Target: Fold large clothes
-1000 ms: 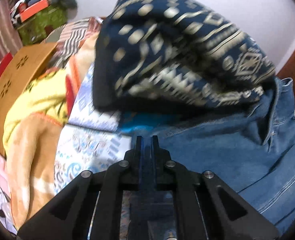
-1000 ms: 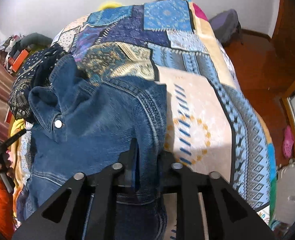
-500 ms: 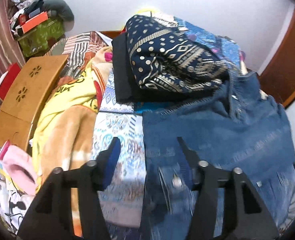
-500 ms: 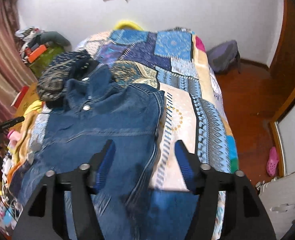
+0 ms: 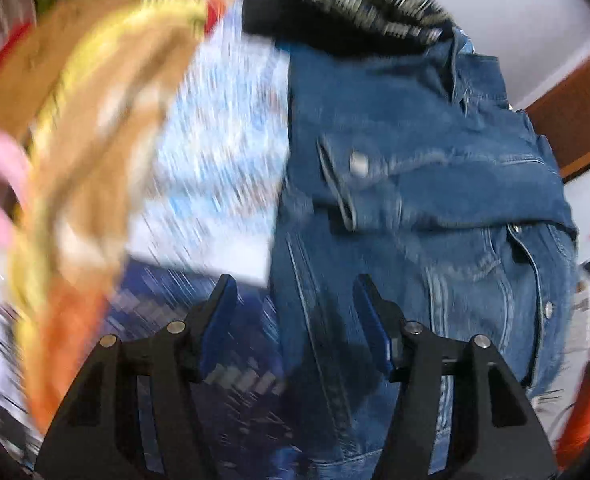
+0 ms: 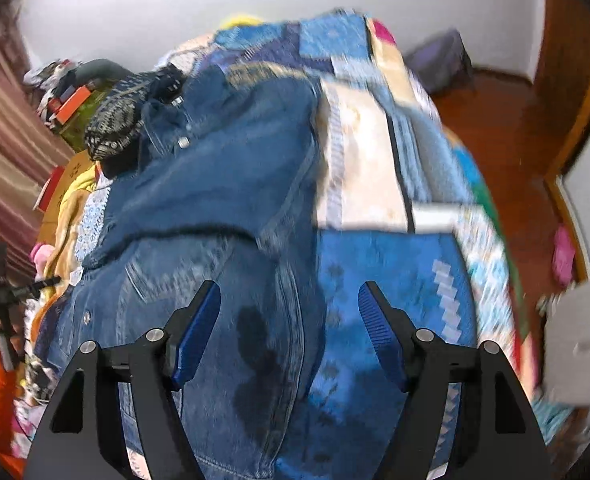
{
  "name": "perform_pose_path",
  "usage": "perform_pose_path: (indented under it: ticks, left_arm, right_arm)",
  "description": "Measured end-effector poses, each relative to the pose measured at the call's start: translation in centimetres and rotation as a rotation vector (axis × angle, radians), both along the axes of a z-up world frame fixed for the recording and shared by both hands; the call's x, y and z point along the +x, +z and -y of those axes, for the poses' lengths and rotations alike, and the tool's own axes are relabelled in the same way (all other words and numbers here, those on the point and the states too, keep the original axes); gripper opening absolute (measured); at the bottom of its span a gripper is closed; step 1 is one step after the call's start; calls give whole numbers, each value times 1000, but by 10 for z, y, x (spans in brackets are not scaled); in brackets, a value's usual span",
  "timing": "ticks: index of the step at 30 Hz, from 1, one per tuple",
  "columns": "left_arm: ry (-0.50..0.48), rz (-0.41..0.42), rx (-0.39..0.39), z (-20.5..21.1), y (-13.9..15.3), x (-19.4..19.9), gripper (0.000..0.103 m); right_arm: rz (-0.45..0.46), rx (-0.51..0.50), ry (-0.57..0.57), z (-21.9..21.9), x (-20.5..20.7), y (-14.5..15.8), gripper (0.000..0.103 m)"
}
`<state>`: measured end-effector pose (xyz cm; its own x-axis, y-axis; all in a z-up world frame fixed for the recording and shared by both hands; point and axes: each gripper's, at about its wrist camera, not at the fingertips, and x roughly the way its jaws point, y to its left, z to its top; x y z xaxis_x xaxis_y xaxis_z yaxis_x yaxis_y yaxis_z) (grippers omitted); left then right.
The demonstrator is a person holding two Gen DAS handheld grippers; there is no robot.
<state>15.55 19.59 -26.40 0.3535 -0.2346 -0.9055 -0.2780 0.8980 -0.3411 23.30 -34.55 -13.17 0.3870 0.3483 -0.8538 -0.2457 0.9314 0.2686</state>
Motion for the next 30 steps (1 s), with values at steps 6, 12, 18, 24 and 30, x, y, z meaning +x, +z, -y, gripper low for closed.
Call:
perform_pose_path:
  ticks: [6,12,18,24,30]
  left_arm:
    - [35,-2,-85,9,-25,-10,59]
    - [-54,71,-115,46,-17,-11,59]
    - [-78,112,-115,64,0,-13,27]
    - [-57,182,-101,56,33,-13,5]
    - [-35,292,-145,47,79,13,4]
  right_arm:
    - [-99,66,-18,4,-11,-33,69]
    - [-72,68,22,-13,-21,-35,71]
    - [-28,119,57,-31,-34,-32,31]
    - [-8,204,62,-41,-27,-11,8]
    - [97,246,103,-56,-3,36,7]
